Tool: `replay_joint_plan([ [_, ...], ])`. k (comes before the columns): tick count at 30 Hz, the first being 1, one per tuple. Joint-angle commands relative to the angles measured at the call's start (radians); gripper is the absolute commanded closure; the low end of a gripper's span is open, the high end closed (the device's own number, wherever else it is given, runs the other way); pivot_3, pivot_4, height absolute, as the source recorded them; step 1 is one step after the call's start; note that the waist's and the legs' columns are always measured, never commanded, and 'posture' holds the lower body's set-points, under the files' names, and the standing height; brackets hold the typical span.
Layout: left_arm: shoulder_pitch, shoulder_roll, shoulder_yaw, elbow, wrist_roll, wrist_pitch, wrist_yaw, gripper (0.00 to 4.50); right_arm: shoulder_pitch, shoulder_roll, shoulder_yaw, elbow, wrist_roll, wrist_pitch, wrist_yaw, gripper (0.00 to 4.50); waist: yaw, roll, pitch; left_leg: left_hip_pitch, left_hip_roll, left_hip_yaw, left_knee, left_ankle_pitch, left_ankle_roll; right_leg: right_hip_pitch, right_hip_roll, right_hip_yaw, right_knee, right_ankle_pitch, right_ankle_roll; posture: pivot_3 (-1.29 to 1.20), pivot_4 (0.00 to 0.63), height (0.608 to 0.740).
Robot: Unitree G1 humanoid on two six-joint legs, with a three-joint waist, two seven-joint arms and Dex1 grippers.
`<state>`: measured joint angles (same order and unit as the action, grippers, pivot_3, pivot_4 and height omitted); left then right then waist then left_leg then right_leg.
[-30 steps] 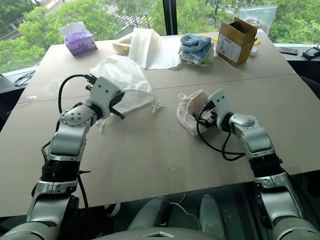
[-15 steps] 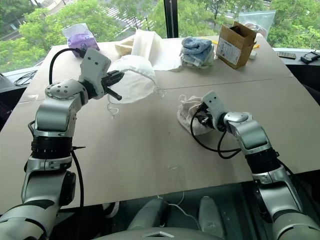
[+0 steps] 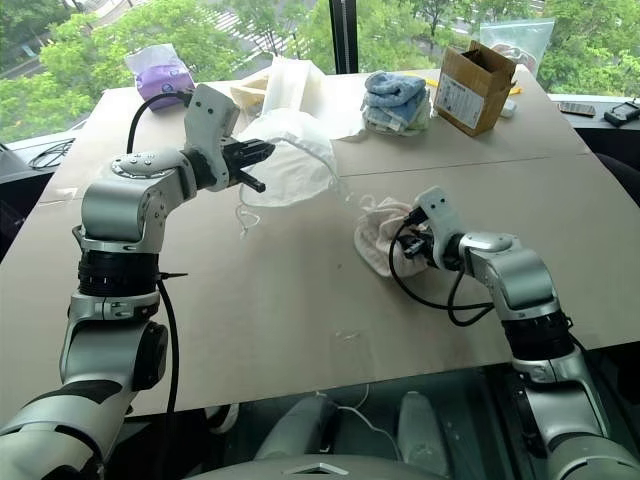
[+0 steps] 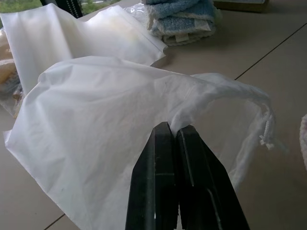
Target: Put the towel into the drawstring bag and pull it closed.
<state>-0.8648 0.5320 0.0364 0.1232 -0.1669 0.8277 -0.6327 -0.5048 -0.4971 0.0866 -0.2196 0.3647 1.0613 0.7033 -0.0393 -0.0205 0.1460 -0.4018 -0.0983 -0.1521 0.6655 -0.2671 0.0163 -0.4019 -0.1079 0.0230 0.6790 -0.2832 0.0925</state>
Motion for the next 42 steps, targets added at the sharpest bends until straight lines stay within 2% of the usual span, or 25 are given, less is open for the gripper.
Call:
replay_joint_plan([
  [1, -0.029, -0.005, 0.000, -0.004, -0.013, -0.024, 0.004, 4.50, 0.001, -0.034, -0.091, -0.173, 0.159, 0.045, 0.089, 4.47, -0.002, 0.002, 0.002, 0.000, 0.000, 0.000, 0.000, 0.000, 0.000, 0.000, 0.000, 0.001, 0.000, 0.000, 0.000, 0.00, 0.150, 0.740],
  [4, -0.022, -0.018, 0.000, -0.013, -0.025, -0.011, 0.005, 4.50, -0.034, 0.017, -0.134, -0.220, 0.239, 0.067, 0.060, 4.47, -0.003, 0.002, 0.002, 0.000, 0.000, 0.000, 0.000, 0.000, 0.000, -0.001, 0.000, 0.000, 0.001, 0.000, 0.000, 0.00, 0.150, 0.740],
  [8, 0.006, -0.023, -0.009, -0.064, -0.058, 0.020, -0.019, 4.50, -0.109, 0.108, -0.119, -0.203, 0.283, 0.072, 0.004, 4.47, -0.002, 0.002, 0.002, 0.000, 0.000, 0.001, 0.000, 0.000, 0.000, -0.001, 0.000, 0.001, 0.002, 0.000, 0.000, 0.00, 0.150, 0.740],
  [13, 0.019, -0.036, 0.032, -0.123, -0.138, 0.097, -0.031, 4.50, -0.172, 0.185, -0.030, -0.050, 0.183, -0.049, -0.062, 4.47, -0.001, 0.002, 0.002, 0.000, 0.000, 0.000, 0.001, 0.000, 0.000, -0.001, 0.000, 0.001, 0.001, 0.000, 0.000, 0.00, 0.150, 0.740],
  [17, 0.019, -0.035, 0.070, -0.150, -0.212, 0.183, -0.025, 4.50, -0.171, 0.171, 0.085, 0.073, 0.046, -0.190, -0.077, 4.47, -0.003, 0.003, 0.002, 0.000, 0.000, 0.000, 0.000, 0.000, 0.000, -0.001, 0.000, 0.001, 0.001, 0.000, 0.000, 0.00, 0.150, 0.740],
  [20, 0.015, -0.033, 0.093, -0.159, -0.250, 0.236, -0.014, 4.50, -0.167, 0.169, 0.121, 0.139, -0.019, -0.265, -0.085, 4.47, -0.004, 0.003, 0.002, 0.000, 0.000, 0.001, 0.000, 0.000, 0.000, -0.002, 0.000, 0.001, 0.002, 0.000, 0.000, 0.00, 0.150, 0.740],
  [27, 0.046, -0.013, 0.073, -0.197, -0.300, 0.285, -0.031, 4.50, -0.189, 0.266, 0.075, 0.174, -0.020, -0.346, -0.124, 4.47, -0.009, 0.003, 0.003, 0.000, 0.000, 0.001, 0.000, 0.000, 0.000, -0.002, 0.000, 0.002, 0.002, 0.000, 0.000, 0.00, 0.150, 0.740],
  [32, 0.068, -0.001, 0.048, -0.213, -0.320, 0.299, -0.046, 4.50, -0.219, 0.468, -0.072, 0.241, 0.038, -0.401, -0.300, 4.47, -0.008, 0.003, 0.003, 0.000, 0.000, 0.001, 0.000, 0.000, -0.001, -0.002, 0.000, 0.003, 0.003, 0.000, 0.000, 0.00, 0.150, 0.740],
  [35, 0.069, 0.005, 0.047, -0.212, -0.331, 0.304, -0.046, 4.50, -0.225, 0.534, -0.129, 0.269, 0.043, -0.423, -0.371, 4.47, -0.008, 0.003, 0.003, 0.000, 0.000, 0.001, 0.000, 0.000, -0.001, -0.004, 0.001, 0.002, 0.003, 0.000, 0.000, 0.00, 0.150, 0.740],
  [42, 0.068, -0.001, 0.050, -0.241, -0.388, 0.337, -0.060, 4.50, -0.200, 0.541, -0.011, 0.317, -0.057, -0.448, -0.370, 4.47, -0.017, 0.004, 0.003, 0.000, 0.000, 0.002, 0.000, 0.000, -0.001, -0.005, 0.001, 0.003, 0.004, 0.000, 0.000, 0.00, 0.150, 0.740],
])
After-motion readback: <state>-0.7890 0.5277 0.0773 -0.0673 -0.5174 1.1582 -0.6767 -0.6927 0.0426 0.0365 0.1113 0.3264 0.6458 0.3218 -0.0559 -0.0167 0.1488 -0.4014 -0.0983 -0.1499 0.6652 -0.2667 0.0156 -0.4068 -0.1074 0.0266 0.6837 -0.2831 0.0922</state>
